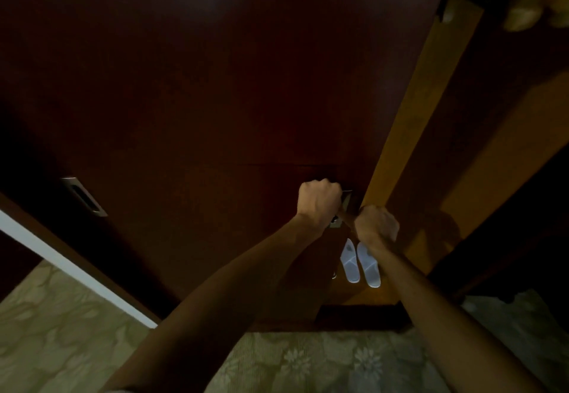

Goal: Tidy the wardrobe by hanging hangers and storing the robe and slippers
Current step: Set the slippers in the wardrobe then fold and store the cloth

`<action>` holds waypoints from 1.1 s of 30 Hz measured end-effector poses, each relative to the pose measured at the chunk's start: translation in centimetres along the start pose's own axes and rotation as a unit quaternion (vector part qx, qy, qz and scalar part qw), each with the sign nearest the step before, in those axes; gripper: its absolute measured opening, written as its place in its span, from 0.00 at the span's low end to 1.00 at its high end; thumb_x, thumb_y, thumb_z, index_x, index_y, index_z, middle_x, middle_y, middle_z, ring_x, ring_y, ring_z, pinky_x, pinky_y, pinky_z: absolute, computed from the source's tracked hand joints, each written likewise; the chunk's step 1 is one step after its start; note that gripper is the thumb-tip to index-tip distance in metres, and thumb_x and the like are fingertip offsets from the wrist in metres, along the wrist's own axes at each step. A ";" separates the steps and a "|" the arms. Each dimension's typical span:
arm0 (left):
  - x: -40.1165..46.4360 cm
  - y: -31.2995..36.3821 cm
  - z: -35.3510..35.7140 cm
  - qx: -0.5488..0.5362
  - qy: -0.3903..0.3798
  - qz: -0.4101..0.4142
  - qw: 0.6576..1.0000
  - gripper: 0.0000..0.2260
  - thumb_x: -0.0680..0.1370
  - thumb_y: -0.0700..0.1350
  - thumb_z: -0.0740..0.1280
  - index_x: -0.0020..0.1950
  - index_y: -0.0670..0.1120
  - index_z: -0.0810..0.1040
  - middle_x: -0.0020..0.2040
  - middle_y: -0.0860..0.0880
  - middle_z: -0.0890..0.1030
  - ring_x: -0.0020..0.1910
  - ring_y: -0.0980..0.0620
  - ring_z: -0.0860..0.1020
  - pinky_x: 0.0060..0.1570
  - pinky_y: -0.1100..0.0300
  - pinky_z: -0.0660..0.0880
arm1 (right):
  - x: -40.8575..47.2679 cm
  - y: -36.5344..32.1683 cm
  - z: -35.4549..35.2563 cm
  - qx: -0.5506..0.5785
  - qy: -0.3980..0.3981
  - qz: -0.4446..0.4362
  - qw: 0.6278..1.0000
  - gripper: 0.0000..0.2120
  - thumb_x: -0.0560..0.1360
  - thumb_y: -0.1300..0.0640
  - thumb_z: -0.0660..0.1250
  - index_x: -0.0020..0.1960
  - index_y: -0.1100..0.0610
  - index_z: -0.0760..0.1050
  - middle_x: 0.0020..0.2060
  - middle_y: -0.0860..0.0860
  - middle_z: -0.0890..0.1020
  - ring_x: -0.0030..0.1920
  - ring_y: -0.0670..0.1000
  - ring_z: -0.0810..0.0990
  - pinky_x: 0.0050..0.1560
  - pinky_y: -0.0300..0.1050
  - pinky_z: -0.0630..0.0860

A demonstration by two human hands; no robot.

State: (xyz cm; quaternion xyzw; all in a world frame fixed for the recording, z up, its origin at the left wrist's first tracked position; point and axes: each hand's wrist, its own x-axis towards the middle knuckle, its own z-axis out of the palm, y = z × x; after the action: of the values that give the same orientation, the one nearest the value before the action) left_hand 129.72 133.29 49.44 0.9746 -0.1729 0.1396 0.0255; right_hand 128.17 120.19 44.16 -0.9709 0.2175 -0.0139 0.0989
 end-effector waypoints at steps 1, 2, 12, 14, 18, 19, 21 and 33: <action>0.2 0.7 0.1 0.001 -0.003 0.002 1.000 0.10 0.82 0.47 0.64 0.42 0.49 0.80 0.34 0.52 0.74 0.34 0.51 0.77 0.33 0.58 0.68 | 0.2 0.6 0.0 0.002 -0.001 0.005 1.000 0.14 0.84 0.55 0.54 0.51 0.59 0.78 0.42 0.52 0.82 0.39 0.50 0.79 0.44 0.46 0.80; 0.4 1.4 0.2 0.000 -0.006 0.003 1.000 0.10 0.82 0.47 0.64 0.42 0.49 0.79 0.34 0.52 0.74 0.34 0.52 0.78 0.33 0.58 0.69 | 0.3 1.2 -0.1 0.006 -0.003 0.009 1.000 0.15 0.84 0.55 0.53 0.52 0.59 0.78 0.43 0.53 0.82 0.39 0.51 0.80 0.44 0.47 0.81; 0.7 2.3 1.3 -0.043 -0.010 -0.013 0.999 0.14 0.82 0.57 0.63 0.44 0.49 0.79 0.36 0.53 0.78 0.34 0.54 0.77 0.38 0.58 0.76 | 1.3 4.8 0.6 0.047 0.015 -0.016 0.999 0.19 0.82 0.45 0.58 0.39 0.55 0.75 0.30 0.48 0.77 0.29 0.46 0.76 0.33 0.43 0.76; -0.2 -0.7 1.2 -0.053 -0.020 -0.022 0.998 0.16 0.82 0.59 0.62 0.43 0.50 0.79 0.36 0.53 0.78 0.34 0.55 0.77 0.39 0.58 0.77 | 0.6 4.2 0.8 0.064 0.025 -0.026 0.997 0.26 0.82 0.39 0.53 0.37 0.54 0.75 0.28 0.49 0.77 0.28 0.47 0.77 0.35 0.45 0.78; -3.2 -8.8 0.4 -0.078 -0.010 -0.062 0.995 0.19 0.81 0.61 0.61 0.38 0.50 0.75 0.32 0.53 0.76 0.28 0.57 0.74 0.33 0.61 0.73 | -2.4 0.0 1.4 0.083 0.001 -0.072 0.994 0.27 0.83 0.39 0.47 0.37 0.53 0.72 0.30 0.50 0.76 0.30 0.47 0.75 0.40 0.47 0.76; -4.1 -10.9 0.3 -0.081 -0.004 -0.076 0.994 0.20 0.81 0.61 0.62 0.38 0.49 0.75 0.31 0.54 0.75 0.27 0.57 0.73 0.31 0.61 0.72 | -3.3 -1.7 1.8 0.083 -0.010 -0.093 0.992 0.25 0.83 0.39 0.48 0.39 0.52 0.73 0.31 0.49 0.76 0.32 0.46 0.75 0.42 0.47 0.74; -5.9 -15.3 -0.1 -0.087 0.006 -0.106 0.991 0.20 0.81 0.62 0.62 0.40 0.47 0.78 0.33 0.54 0.77 0.28 0.57 0.75 0.31 0.60 0.75 | -5.0 -6.0 2.5 0.091 -0.034 -0.141 0.985 0.23 0.83 0.39 0.49 0.42 0.51 0.74 0.34 0.48 0.77 0.35 0.47 0.77 0.44 0.47 0.73; -18.4 -42.5 -4.0 -0.036 0.061 -0.291 0.954 0.14 0.80 0.48 0.64 0.62 0.43 0.71 0.54 0.45 0.80 0.43 0.44 0.81 0.36 0.54 0.75 | -16.7 -37.2 5.7 0.087 -0.002 -0.309 0.947 0.20 0.81 0.37 0.55 0.51 0.50 0.78 0.38 0.46 0.78 0.40 0.47 0.78 0.44 0.45 0.74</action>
State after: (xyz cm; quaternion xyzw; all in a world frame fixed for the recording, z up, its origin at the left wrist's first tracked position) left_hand 126.70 179.71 48.01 0.9707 0.1155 0.1793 0.1111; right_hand 129.03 161.26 46.25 -0.9782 -0.0954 -0.0606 0.1742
